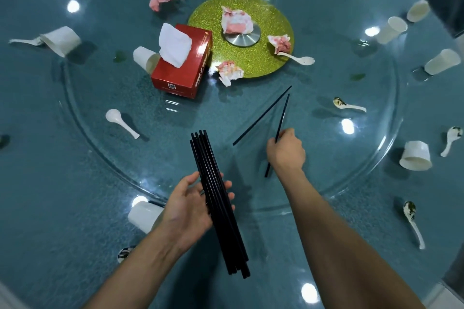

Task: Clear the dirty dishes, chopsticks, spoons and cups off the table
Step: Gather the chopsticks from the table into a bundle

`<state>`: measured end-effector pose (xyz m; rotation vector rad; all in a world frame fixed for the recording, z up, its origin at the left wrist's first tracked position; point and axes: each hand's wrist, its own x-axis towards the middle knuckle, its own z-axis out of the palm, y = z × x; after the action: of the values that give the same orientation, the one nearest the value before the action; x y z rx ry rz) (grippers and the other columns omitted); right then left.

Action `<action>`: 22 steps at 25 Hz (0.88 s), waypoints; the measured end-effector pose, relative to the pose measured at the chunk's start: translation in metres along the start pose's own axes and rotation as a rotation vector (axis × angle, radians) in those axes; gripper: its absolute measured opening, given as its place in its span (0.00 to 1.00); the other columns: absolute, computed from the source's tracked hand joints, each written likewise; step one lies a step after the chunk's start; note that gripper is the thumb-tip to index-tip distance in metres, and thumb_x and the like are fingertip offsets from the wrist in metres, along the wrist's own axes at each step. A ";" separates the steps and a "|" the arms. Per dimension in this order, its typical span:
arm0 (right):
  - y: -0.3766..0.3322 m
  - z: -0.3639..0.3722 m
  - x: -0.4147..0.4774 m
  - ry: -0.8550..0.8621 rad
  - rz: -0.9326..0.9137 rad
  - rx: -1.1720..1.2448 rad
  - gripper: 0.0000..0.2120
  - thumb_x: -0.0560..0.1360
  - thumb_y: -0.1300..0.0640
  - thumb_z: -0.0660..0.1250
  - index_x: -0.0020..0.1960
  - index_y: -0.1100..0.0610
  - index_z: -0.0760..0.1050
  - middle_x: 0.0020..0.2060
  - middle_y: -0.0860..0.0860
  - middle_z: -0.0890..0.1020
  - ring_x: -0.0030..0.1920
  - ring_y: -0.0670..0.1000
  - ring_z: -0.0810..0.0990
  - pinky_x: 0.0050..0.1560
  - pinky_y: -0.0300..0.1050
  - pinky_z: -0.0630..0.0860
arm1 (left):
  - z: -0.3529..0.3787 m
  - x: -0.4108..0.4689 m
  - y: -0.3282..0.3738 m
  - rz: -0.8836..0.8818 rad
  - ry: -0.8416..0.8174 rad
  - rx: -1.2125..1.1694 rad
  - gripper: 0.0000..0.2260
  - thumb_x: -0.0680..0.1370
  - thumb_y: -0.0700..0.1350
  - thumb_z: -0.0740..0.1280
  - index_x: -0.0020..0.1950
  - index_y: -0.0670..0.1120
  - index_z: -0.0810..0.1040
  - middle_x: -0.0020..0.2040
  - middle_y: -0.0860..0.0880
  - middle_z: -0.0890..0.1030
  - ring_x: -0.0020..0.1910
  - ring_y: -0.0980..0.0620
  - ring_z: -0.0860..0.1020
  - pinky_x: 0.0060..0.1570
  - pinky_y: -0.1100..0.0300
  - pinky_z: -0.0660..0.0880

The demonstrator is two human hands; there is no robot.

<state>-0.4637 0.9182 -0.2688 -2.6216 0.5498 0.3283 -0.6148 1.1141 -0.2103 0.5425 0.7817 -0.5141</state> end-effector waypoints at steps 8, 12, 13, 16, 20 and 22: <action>-0.060 0.019 0.020 0.037 0.108 -0.109 0.42 0.72 0.28 0.65 0.69 0.61 0.64 0.60 0.58 0.80 0.62 0.62 0.78 0.65 0.59 0.69 | -0.004 0.004 0.019 0.026 -0.015 -0.025 0.24 0.79 0.54 0.60 0.67 0.39 0.77 0.55 0.38 0.81 0.52 0.39 0.80 0.58 0.41 0.76; -0.055 0.027 0.023 0.027 0.112 -0.089 0.24 0.79 0.47 0.65 0.66 0.62 0.66 0.60 0.58 0.81 0.61 0.61 0.79 0.65 0.57 0.68 | -0.010 0.006 0.023 0.017 -0.015 -0.017 0.24 0.79 0.55 0.61 0.67 0.39 0.77 0.55 0.39 0.82 0.52 0.40 0.80 0.57 0.42 0.77; -0.053 0.027 0.022 0.020 0.130 -0.078 0.22 0.80 0.49 0.64 0.67 0.63 0.68 0.61 0.58 0.80 0.62 0.61 0.79 0.65 0.56 0.68 | -0.011 0.006 0.023 0.015 -0.014 -0.018 0.24 0.78 0.55 0.61 0.67 0.39 0.77 0.55 0.39 0.82 0.52 0.40 0.80 0.58 0.42 0.76; -0.045 0.026 0.018 -0.011 0.168 -0.058 0.22 0.81 0.49 0.63 0.68 0.64 0.70 0.65 0.59 0.77 0.63 0.61 0.78 0.67 0.56 0.70 | -0.012 0.009 0.022 0.009 -0.012 -0.009 0.26 0.77 0.55 0.62 0.68 0.39 0.76 0.55 0.39 0.82 0.52 0.40 0.81 0.62 0.41 0.74; -0.029 0.028 0.009 -0.033 0.156 -0.047 0.18 0.81 0.50 0.65 0.63 0.62 0.74 0.60 0.59 0.80 0.60 0.61 0.80 0.65 0.55 0.70 | -0.009 0.009 0.018 0.006 -0.010 0.010 0.26 0.78 0.55 0.61 0.69 0.38 0.76 0.56 0.38 0.82 0.52 0.40 0.81 0.63 0.41 0.73; -0.021 0.026 0.002 -0.010 0.149 -0.060 0.14 0.80 0.50 0.65 0.58 0.60 0.77 0.55 0.56 0.83 0.58 0.59 0.81 0.64 0.54 0.68 | -0.009 0.007 0.016 0.000 -0.001 0.015 0.26 0.78 0.55 0.61 0.68 0.38 0.76 0.56 0.38 0.82 0.53 0.39 0.80 0.64 0.40 0.72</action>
<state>-0.4562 0.9465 -0.2846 -2.6409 0.7453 0.4103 -0.6052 1.1296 -0.2170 0.5557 0.7772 -0.5205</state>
